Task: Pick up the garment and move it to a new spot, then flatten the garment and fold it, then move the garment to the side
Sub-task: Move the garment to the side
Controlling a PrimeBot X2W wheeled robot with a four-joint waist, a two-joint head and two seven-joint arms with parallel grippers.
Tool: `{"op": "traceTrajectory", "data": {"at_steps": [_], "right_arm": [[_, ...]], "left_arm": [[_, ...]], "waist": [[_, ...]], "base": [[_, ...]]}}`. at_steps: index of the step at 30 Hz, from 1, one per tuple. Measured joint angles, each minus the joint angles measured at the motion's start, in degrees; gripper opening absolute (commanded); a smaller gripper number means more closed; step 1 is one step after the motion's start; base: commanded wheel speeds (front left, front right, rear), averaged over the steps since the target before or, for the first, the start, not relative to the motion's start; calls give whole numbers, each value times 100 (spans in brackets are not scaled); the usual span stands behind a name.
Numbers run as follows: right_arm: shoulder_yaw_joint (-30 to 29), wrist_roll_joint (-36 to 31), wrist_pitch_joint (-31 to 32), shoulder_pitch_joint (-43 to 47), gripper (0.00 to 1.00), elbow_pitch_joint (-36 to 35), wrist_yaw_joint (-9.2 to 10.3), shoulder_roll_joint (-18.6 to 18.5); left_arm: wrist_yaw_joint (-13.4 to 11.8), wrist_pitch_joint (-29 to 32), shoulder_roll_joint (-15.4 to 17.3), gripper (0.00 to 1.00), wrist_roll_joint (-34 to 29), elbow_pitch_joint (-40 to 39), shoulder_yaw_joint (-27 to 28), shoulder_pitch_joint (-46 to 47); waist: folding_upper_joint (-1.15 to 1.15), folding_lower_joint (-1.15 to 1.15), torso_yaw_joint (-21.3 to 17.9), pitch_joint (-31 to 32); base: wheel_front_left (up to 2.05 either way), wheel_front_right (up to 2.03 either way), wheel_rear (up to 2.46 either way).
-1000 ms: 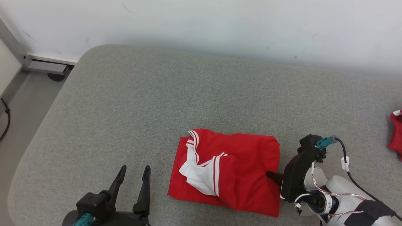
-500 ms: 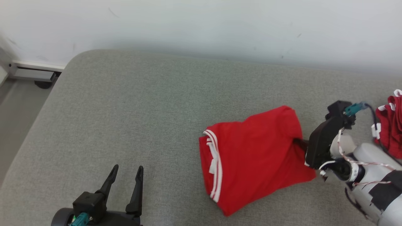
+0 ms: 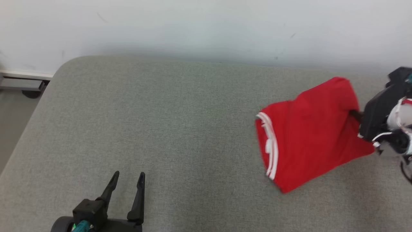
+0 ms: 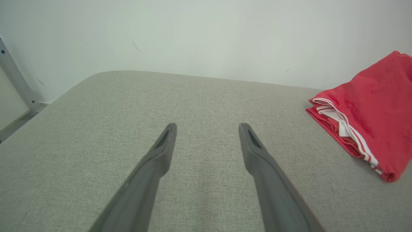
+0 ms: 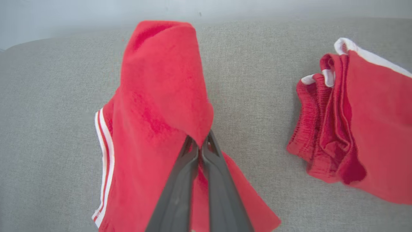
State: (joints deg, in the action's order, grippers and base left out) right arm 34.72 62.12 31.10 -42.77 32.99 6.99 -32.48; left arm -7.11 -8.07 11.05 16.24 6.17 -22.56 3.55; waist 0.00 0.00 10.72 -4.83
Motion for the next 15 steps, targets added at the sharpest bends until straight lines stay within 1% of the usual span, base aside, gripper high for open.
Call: {"op": "traceTrajectory", "data": {"at_steps": [4, 15], "right_arm": [[-111, -25, 68, -177, 0, 10, 0, -192], [-216, -226, 178, -685, 0, -46, 7, -469]], "left_arm": [[0, 4, 3, 100, -2, -107, 80, -86], [0, 99, 23, 100, -16, -320, 125, -104]], "waist": [[0, 0, -74, -32], [0, 0, -287, -315]], "base": [[0, 0, 0], [0, 0, 0]]}}
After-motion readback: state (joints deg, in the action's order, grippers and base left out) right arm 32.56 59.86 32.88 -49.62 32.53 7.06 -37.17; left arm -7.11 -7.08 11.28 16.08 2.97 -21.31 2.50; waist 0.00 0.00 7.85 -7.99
